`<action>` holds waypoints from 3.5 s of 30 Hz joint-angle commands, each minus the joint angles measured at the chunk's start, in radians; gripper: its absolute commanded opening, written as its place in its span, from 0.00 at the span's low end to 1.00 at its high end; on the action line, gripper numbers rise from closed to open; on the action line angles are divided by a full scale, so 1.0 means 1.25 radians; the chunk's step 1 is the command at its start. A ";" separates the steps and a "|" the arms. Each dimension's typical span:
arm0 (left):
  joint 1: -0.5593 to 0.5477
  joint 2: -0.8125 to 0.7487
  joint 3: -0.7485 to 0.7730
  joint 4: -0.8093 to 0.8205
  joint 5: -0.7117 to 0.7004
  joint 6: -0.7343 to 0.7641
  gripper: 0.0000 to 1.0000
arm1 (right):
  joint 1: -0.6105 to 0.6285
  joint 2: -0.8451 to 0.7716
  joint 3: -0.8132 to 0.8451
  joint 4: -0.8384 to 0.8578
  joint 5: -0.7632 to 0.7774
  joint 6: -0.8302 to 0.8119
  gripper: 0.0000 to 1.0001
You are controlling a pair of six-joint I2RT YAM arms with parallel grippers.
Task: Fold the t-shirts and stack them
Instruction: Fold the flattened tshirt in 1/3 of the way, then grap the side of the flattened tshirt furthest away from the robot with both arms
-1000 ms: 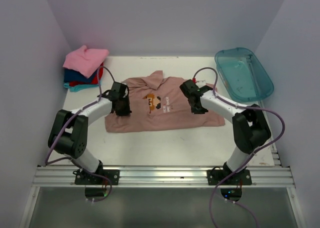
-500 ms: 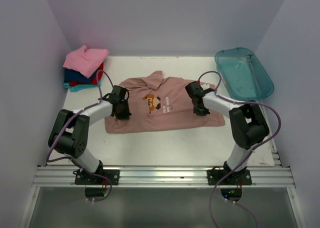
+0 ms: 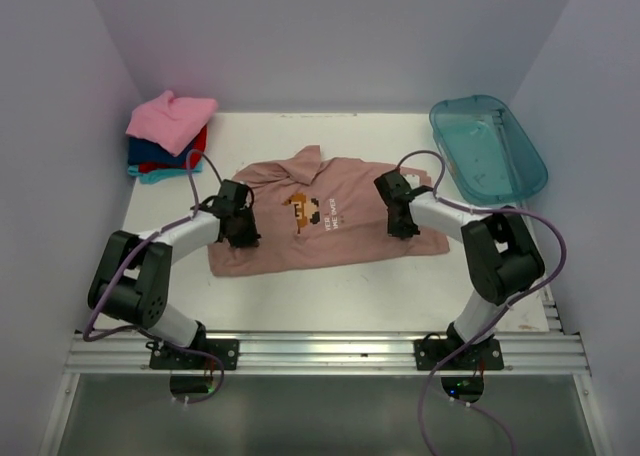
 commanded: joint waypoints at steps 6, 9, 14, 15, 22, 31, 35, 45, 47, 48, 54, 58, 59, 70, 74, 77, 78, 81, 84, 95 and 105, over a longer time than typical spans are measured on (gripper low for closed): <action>-0.001 -0.024 -0.129 -0.056 0.182 -0.074 0.00 | 0.001 -0.048 -0.095 -0.105 -0.148 0.027 0.00; 0.000 -0.032 -0.135 -0.089 0.193 -0.085 0.00 | 0.001 -0.058 -0.103 -0.135 -0.172 0.040 0.00; 0.000 -0.084 -0.128 -0.156 0.182 -0.089 0.01 | 0.003 -0.065 -0.107 -0.198 -0.174 0.045 0.00; 0.000 -0.092 -0.124 -0.185 0.162 -0.086 0.02 | 0.003 -0.067 -0.107 -0.208 -0.166 0.049 0.00; 0.007 -0.138 -0.104 -0.261 0.144 -0.055 0.10 | 0.003 -0.063 -0.118 -0.261 -0.128 0.068 0.00; 0.078 -0.150 -0.082 -0.292 0.107 -0.034 0.11 | 0.005 -0.087 -0.144 -0.290 -0.105 0.099 0.00; 0.088 -0.161 -0.070 -0.307 0.091 -0.018 0.11 | 0.003 -0.125 -0.163 -0.304 -0.104 0.101 0.00; 0.088 -0.364 0.063 -0.236 0.136 0.069 0.72 | 0.017 -0.369 -0.064 -0.299 -0.145 0.038 0.77; 0.088 -0.390 0.081 -0.216 0.134 0.076 0.90 | 0.018 -0.402 -0.027 -0.286 -0.144 0.028 0.92; 0.088 -0.411 0.097 -0.197 0.142 0.080 0.95 | 0.019 -0.427 -0.017 -0.277 -0.153 0.013 0.99; 0.088 -0.482 0.133 -0.138 0.185 0.110 1.00 | 0.020 -0.459 0.002 -0.196 -0.243 0.006 0.99; 0.088 -0.508 0.142 -0.097 0.228 0.124 1.00 | 0.036 -0.466 -0.001 -0.165 -0.272 0.019 0.99; 0.088 -0.512 0.149 -0.089 0.235 0.128 1.00 | 0.043 -0.469 0.004 -0.160 -0.277 0.019 0.99; 0.088 -0.486 0.293 0.055 0.405 0.025 1.00 | 0.115 -0.528 0.050 -0.076 -0.350 0.005 0.99; 0.088 -0.479 0.269 0.201 0.529 -0.066 1.00 | 0.117 -0.566 0.048 -0.076 -0.333 -0.009 0.99; 0.088 -0.473 0.246 0.274 0.591 -0.089 1.00 | 0.119 -0.572 0.059 -0.105 -0.329 -0.016 0.99; 0.088 -0.475 0.247 0.295 0.590 -0.082 1.00 | 0.119 -0.572 0.060 -0.114 -0.330 -0.020 0.99; 0.088 -0.503 0.258 0.277 0.519 -0.013 1.00 | 0.119 -0.572 0.062 -0.125 -0.329 -0.022 0.99; 0.088 -0.554 0.257 0.244 0.458 0.052 1.00 | 0.119 -0.570 0.067 -0.130 -0.329 -0.019 0.99; 0.086 -0.604 0.279 0.209 0.353 0.025 1.00 | 0.133 -0.563 0.094 -0.158 -0.324 0.004 0.99; 0.070 -0.647 0.260 0.179 0.373 -0.019 1.00 | 0.141 -0.575 0.107 -0.181 -0.367 0.012 0.99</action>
